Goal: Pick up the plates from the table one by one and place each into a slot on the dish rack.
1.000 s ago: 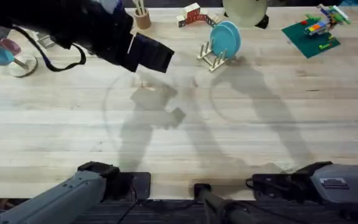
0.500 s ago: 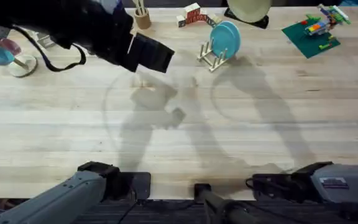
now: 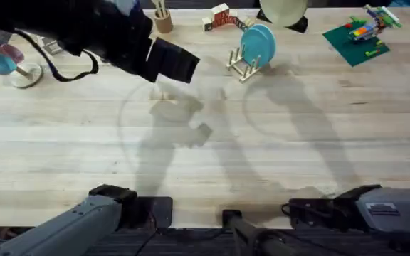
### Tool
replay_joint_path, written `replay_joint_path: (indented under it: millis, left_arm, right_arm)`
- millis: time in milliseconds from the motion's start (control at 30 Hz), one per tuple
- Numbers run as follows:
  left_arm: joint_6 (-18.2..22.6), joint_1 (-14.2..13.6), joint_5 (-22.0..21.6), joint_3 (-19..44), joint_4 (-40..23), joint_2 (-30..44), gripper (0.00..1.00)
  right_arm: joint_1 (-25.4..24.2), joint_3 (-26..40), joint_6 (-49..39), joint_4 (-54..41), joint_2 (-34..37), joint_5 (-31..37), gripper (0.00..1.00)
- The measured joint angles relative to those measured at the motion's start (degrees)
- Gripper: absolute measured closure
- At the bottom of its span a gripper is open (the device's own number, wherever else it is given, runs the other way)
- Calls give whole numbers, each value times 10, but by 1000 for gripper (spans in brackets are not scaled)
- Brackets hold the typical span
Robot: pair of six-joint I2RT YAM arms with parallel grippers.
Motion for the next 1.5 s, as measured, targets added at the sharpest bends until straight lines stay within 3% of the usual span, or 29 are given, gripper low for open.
replay_joint_path:
  millis: [633, 1100, 1500]
  left_arm:
    - [0, 0, 0, 0, 0, 0, 6]
    - [0, 0, -1, 0, 0, 0, 7]
    - [0, 0, -1, 0, 0, 0, 7]
  right_arm:
    - [0, 2, 111, 24, 33, 7, 972]
    - [0, 4, -18, 13, 67, -50, 972]
    - [0, 4, -69, 4, 91, -64, 973]
